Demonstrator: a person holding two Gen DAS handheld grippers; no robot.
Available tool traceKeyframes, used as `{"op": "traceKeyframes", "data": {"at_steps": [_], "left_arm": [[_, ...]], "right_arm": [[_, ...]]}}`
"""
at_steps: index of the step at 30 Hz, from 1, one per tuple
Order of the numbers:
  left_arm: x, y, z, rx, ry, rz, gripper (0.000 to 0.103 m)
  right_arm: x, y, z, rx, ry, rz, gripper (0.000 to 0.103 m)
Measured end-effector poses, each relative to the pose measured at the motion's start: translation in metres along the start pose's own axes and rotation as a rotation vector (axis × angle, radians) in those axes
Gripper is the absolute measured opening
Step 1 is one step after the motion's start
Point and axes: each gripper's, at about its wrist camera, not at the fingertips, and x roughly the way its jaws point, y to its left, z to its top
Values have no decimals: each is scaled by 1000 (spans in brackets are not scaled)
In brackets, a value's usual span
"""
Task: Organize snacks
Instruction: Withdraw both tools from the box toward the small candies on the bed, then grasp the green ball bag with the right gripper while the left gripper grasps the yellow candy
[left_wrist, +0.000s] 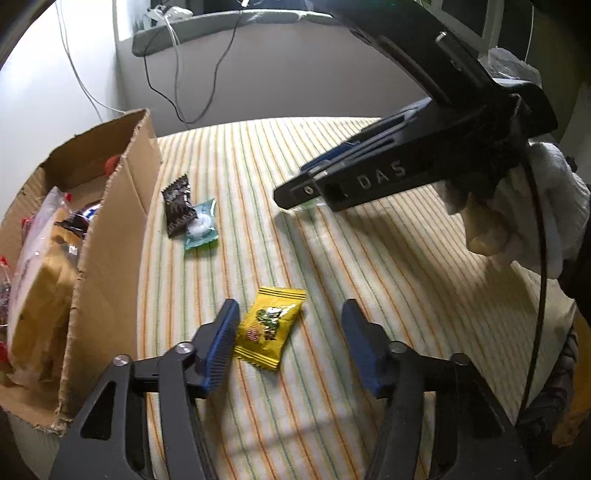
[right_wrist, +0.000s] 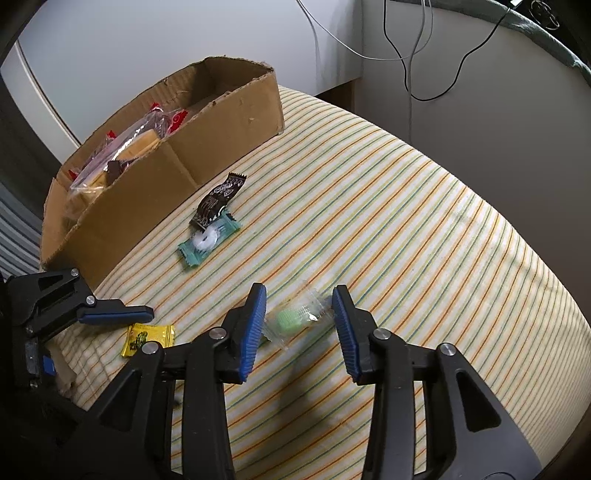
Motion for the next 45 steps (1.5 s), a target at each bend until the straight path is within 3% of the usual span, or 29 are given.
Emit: {"op": "traceKeyframes", "data": {"at_steps": [2, 5, 17, 19, 21, 23, 29, 32, 45], "left_arm": [[2, 4, -3, -9, -7, 4, 35], [-2, 11, -7, -30, -18, 10, 24], [4, 18, -2, -54, -41, 0, 23], [4, 18, -2, -53, -46, 1, 23], [2, 18, -2, -57, -52, -3, 23], [-3, 17, -3, -65, -61, -10, 23], [-19, 15, 0, -73, -100, -20, 23], [-45, 14, -4, -87, -132, -21, 23], [-85, 56, 6, -138, -227, 35, 23]], "right_arm": [[-1, 3, -3, -7, 1, -5, 39], [-2, 7, -7, -29, 1, -19, 39], [-7, 21, -21, -83, 2, -71, 39], [-9, 23, -24, -97, 1, -75, 35], [-11, 22, -27, -86, 1, -92, 23], [-14, 22, -29, -74, -3, -95, 17], [-22, 21, -35, -53, -12, -121, 17], [-32, 23, -32, -50, -33, -125, 17], [-68, 57, 11, -82, -128, -127, 17]]}}
